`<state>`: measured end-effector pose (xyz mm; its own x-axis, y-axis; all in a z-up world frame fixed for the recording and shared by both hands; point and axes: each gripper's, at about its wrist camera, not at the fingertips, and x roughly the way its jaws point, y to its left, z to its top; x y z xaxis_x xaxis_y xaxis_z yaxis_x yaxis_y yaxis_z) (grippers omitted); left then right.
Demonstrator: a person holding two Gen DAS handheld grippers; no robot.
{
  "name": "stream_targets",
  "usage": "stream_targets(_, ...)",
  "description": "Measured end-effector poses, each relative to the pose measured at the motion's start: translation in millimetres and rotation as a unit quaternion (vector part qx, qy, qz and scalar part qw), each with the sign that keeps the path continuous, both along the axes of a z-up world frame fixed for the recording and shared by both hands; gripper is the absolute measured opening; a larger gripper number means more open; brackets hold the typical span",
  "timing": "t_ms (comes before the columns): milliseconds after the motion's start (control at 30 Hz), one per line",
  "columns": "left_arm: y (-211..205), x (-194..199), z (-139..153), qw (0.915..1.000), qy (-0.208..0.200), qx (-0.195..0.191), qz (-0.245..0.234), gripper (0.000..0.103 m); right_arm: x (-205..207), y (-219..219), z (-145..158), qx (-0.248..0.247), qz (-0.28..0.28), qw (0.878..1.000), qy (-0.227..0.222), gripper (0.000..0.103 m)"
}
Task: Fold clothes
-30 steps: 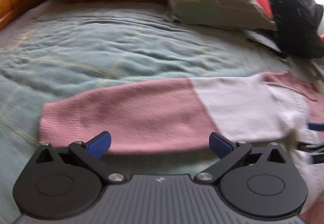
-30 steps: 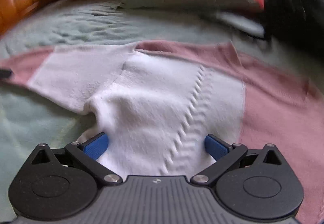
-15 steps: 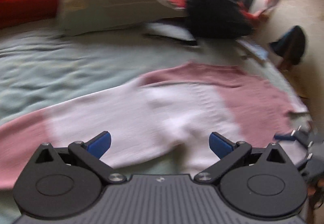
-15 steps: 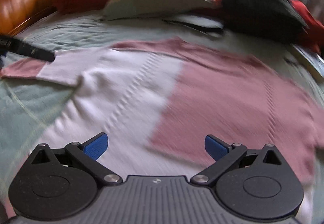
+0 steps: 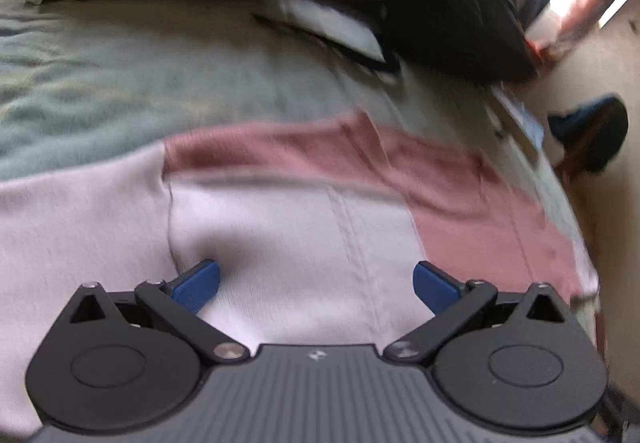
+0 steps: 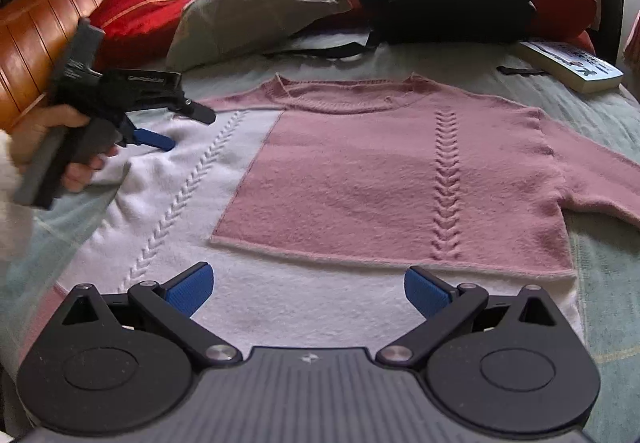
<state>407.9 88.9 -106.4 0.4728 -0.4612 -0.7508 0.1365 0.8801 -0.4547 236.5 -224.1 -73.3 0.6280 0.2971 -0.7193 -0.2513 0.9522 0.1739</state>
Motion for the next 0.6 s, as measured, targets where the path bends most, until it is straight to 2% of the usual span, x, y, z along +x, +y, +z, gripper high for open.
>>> stream_targets(200,2.7,40.8,-9.9,0.9978,-0.020,-0.015,0.061,0.102,-1.7,-19.4,-0.6,0.016,-0.013,1.000,-0.001,0.103)
stream_targets(333,4.4,54.0,-0.4,0.9970,0.001,-0.013,0.077,0.102,-9.5,-26.9,3.2,0.013,-0.021,1.000,-0.006,0.103)
stream_targets(400,2.6,47.7,10.8,0.9973,0.003,0.003,0.073,0.102,-15.7,-31.1,8.1,0.015,-0.023,1.000,-0.012,0.103)
stream_targets(600,2.3,-5.4,55.1,0.9980,-0.024,0.039,0.043,0.102,-37.8,-37.2,24.0,0.008,-0.023,0.999,-0.029,0.103)
